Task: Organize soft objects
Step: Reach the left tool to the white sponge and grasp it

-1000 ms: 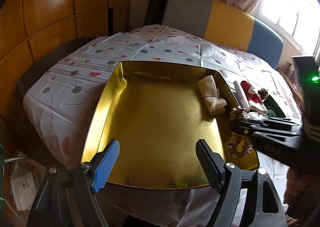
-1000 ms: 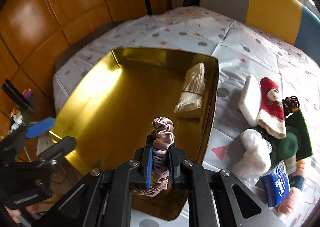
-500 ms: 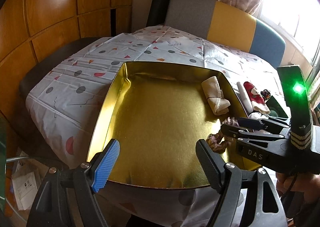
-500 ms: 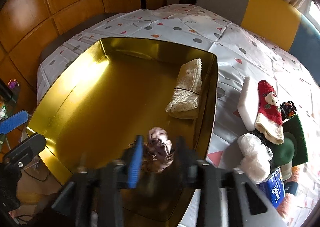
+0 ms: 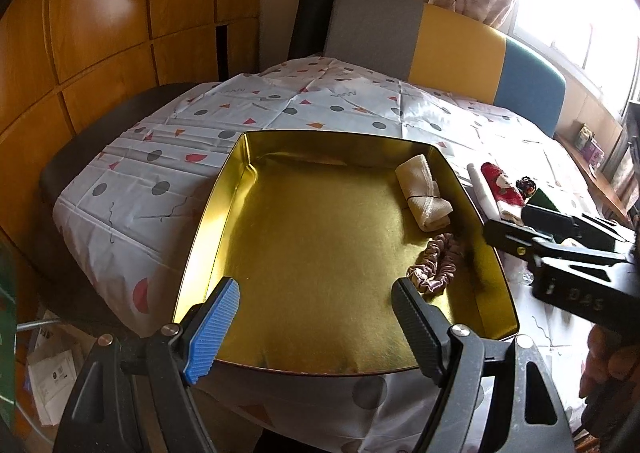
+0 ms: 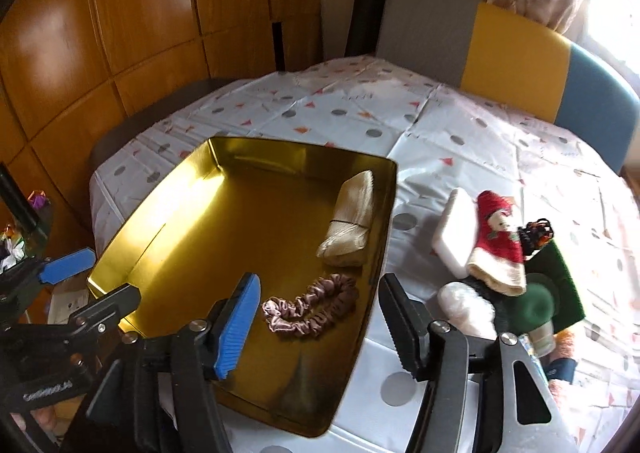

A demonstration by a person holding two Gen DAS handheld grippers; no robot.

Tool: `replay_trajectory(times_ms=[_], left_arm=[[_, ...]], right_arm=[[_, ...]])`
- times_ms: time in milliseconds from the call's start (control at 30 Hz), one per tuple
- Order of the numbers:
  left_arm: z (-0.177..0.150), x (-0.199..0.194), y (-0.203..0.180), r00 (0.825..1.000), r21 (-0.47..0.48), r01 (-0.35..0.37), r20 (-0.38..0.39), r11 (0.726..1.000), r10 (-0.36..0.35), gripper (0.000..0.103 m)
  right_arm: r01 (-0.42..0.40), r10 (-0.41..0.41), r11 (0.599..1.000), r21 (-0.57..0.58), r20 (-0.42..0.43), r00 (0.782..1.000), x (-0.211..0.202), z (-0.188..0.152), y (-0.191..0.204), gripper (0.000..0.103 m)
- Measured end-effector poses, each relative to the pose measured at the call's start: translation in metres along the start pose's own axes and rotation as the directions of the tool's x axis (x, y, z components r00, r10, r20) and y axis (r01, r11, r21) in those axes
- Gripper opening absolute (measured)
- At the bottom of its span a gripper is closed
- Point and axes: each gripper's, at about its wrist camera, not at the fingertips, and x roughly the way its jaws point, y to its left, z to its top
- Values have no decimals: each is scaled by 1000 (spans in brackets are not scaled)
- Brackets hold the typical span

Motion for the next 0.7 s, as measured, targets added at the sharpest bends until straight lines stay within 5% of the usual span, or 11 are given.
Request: replay_trajectory(times_ms=[700], left_arm=[[1, -7, -35, 1000, 99, 24, -1, 995, -24, 80]], right_arm=[[194, -204, 971, 139, 61, 977, -63, -36, -109, 75]])
